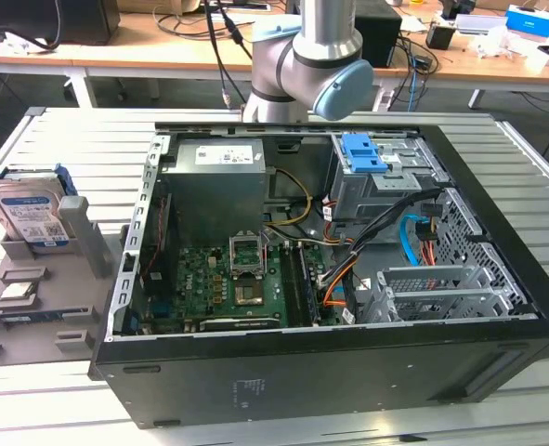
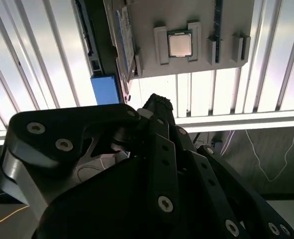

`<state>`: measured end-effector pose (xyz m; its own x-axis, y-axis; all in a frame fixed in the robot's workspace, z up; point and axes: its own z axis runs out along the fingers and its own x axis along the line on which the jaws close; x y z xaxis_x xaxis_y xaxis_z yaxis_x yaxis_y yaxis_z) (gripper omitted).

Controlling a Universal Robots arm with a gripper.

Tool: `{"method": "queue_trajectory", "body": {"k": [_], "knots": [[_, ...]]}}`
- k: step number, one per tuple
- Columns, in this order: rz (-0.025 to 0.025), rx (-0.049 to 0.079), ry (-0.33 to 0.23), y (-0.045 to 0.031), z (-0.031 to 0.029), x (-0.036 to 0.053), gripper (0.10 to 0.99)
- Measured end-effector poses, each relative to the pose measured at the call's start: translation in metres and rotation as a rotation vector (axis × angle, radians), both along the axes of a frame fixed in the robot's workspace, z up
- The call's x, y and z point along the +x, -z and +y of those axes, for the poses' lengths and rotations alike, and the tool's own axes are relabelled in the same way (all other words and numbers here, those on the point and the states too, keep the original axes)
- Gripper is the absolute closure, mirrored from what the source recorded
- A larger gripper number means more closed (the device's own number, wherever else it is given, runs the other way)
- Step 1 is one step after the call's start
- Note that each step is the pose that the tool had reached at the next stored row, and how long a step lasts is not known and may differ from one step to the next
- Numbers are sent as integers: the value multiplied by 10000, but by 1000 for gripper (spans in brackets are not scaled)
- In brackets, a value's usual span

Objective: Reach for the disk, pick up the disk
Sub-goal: 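Pick up the disk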

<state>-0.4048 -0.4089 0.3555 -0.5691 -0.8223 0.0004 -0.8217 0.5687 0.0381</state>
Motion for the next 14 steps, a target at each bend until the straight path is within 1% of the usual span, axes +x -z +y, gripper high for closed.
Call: {"method": "queue_trajectory", "body": {"k": [11, 14], "knots": [[1, 0, -1251, 0, 0, 0, 980], [0, -1, -1498, 0, 0, 0, 980]]}}
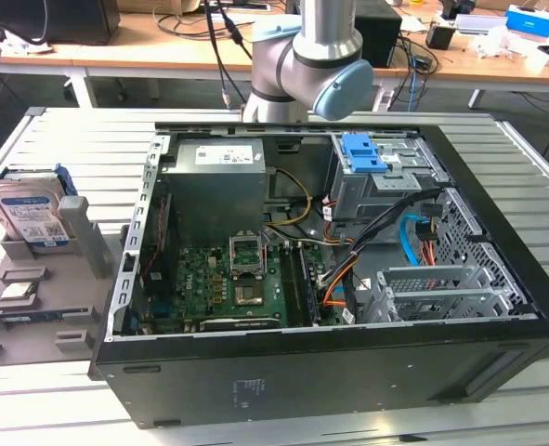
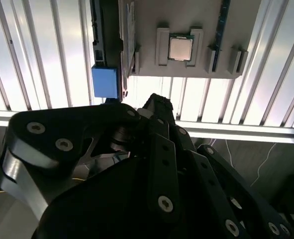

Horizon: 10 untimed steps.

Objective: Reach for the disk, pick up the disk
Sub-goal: 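Pick up the disk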

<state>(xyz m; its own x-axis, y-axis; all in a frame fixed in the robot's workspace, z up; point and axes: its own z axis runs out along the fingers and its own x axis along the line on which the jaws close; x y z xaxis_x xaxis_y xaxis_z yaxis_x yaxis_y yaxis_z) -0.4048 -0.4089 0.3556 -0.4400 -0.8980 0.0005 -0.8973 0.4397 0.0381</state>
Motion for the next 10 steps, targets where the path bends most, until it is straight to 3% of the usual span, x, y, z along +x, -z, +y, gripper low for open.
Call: {"method": "queue_trajectory", "body": {"k": [10], "knots": [[0, 0, -906, 0, 0, 0, 980]]}}
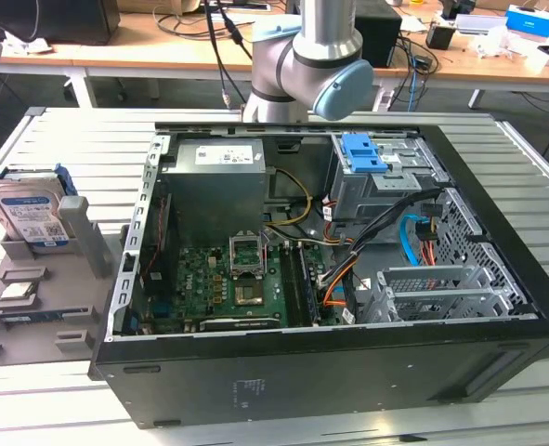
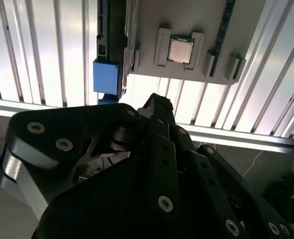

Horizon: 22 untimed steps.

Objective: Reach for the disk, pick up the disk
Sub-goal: 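Pick up the disk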

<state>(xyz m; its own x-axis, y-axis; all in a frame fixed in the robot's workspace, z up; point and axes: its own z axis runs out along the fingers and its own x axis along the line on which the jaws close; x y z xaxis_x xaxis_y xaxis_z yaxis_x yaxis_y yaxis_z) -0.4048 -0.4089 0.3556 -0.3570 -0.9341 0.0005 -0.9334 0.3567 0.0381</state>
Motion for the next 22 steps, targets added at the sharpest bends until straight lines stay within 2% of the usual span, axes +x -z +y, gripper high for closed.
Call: {"method": "queue_trajectory", "body": {"k": [22], "knots": [[0, 0, -2466, 0, 0, 0, 980]]}}
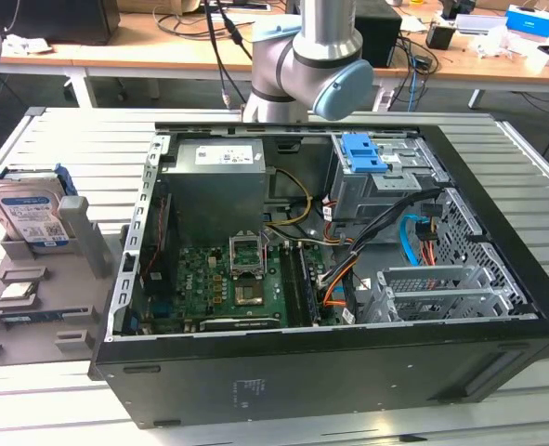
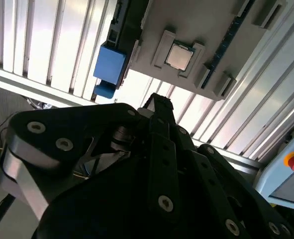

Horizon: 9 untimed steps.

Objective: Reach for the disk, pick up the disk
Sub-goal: 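Pick up the disk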

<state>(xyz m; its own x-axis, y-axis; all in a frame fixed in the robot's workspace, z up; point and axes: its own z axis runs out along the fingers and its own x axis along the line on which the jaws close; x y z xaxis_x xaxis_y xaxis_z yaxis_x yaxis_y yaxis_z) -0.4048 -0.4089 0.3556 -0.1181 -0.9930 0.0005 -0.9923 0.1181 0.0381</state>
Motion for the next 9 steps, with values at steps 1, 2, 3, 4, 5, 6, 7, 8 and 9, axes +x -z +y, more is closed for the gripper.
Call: {"method": "queue_trajectory", "body": {"k": [1, 2, 3, 4, 5, 6, 7, 8, 9], "knots": [[0, 0, -126, 0, 0, 0, 980], [0, 0, -209, 0, 0, 0, 980], [0, 0, -279, 0, 0, 0, 980], [0, 0, -383, 0, 0, 0, 980], [0, 0, -448, 0, 0, 0, 980], [0, 0, -626, 0, 0, 0, 980], [0, 0, -764, 0, 0, 0, 980], [0, 0, -904, 0, 0, 0, 980], [0, 0, -1047, 0, 0, 0, 980]]}}
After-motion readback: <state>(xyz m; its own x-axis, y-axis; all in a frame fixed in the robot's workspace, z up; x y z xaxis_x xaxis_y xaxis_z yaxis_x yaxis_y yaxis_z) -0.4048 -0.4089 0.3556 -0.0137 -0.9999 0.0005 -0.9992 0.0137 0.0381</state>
